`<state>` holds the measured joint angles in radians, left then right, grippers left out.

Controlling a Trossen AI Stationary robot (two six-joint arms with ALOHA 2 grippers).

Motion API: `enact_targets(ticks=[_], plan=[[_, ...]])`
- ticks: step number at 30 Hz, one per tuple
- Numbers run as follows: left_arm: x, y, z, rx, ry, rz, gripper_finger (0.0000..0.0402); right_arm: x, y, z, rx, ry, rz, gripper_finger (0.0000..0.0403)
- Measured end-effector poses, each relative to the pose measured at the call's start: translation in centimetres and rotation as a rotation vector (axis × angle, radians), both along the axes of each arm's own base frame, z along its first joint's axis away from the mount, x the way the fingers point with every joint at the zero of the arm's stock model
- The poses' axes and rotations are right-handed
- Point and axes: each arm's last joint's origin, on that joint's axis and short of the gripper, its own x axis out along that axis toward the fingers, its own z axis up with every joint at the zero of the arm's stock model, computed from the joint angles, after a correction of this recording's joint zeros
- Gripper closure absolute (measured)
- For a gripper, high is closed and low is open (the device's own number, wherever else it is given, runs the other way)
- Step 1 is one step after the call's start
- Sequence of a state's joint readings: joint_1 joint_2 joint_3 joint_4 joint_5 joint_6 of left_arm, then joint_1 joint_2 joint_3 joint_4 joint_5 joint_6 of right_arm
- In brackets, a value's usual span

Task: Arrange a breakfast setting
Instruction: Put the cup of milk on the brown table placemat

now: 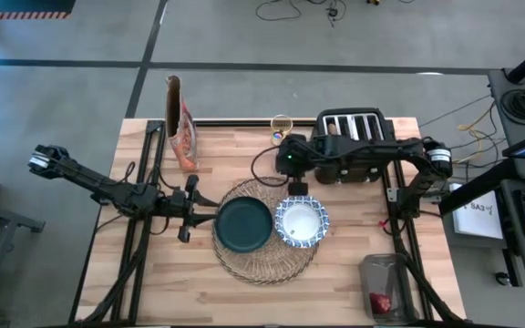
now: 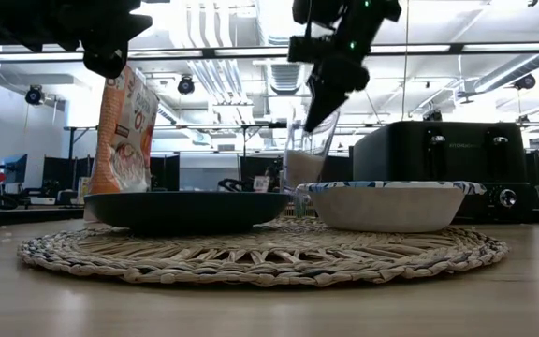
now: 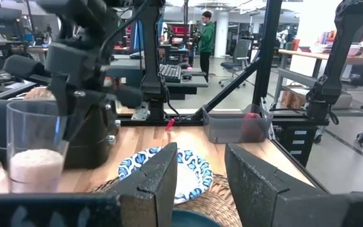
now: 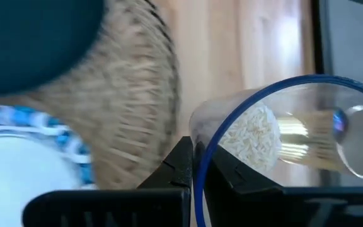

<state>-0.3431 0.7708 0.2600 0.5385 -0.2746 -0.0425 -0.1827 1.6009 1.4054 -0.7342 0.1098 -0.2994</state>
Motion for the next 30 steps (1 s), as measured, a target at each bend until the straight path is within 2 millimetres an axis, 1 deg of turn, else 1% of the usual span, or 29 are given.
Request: enact_targets(ticks=[4,7,11,14,20,27,30], plan=[[0.0,0.0,0.0,0.000,0.000,-0.005,0.0285,0.2,1.2,0.8,0.080,-0.011,0.023,0.0394],[0.0,0.0,0.0,0.000,0.000,-0.008,0.0285,0.4,2.2,0.9,0.096,-0.011,0.020,0.0394],[0.0,0.0,0.0,0.000,0.000,-0.015,0.0285,1.0,3.8,0.1,0.101,0.016,0.052,0.0394],[0.0,-0.1,0.0,-0.001,0.000,-0.022,0.0285,1.4,4.7,-0.6,0.084,0.039,0.067,0.0394],[0.0,-0.1,0.0,-0.026,0.002,-0.027,0.0285,1.5,5.6,-1.5,0.088,0.098,0.058,0.0394],[0.0,-0.1,0.0,-0.026,0.002,-0.027,0.0285,0.6,6.3,-1.0,0.142,0.183,-0.023,0.0394],[0.0,-0.1,0.0,-0.026,0.002,-0.027,0.0285,0.5,6.7,-0.7,0.159,0.192,-0.037,0.0394]])
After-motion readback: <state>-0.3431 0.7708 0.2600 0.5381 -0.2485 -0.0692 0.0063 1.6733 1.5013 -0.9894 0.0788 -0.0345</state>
